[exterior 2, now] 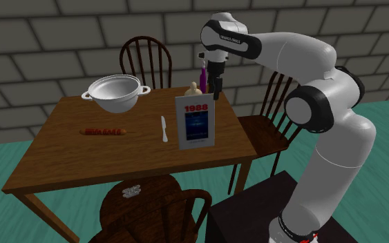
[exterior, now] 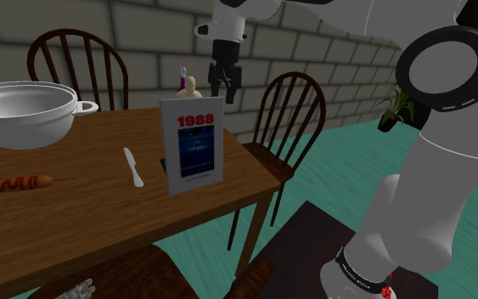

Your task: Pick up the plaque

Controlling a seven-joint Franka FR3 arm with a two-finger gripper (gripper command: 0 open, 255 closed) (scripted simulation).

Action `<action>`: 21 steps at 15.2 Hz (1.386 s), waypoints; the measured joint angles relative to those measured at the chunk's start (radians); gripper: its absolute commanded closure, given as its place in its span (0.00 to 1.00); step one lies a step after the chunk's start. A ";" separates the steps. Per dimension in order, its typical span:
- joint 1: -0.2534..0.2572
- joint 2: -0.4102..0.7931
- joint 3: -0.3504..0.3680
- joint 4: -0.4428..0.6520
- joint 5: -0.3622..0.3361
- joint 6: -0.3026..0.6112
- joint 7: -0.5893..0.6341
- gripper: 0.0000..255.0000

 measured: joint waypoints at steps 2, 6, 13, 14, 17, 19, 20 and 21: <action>0.001 0.002 0.001 -0.025 0.000 0.026 -0.005 0.00; 0.002 -0.005 0.001 -0.053 -0.002 0.047 -0.008 1.00; 0.002 -0.006 0.001 -0.055 -0.002 0.049 -0.009 1.00; 0.002 -0.006 0.001 -0.054 -0.002 0.048 -0.008 1.00; 0.001 -0.002 0.000 -0.024 -0.001 0.021 -0.005 1.00; -0.001 0.003 0.000 0.010 0.000 -0.007 -0.002 1.00; -0.002 0.009 -0.001 0.031 0.002 -0.023 -0.001 1.00; -0.001 0.009 0.000 0.044 0.002 -0.035 0.003 1.00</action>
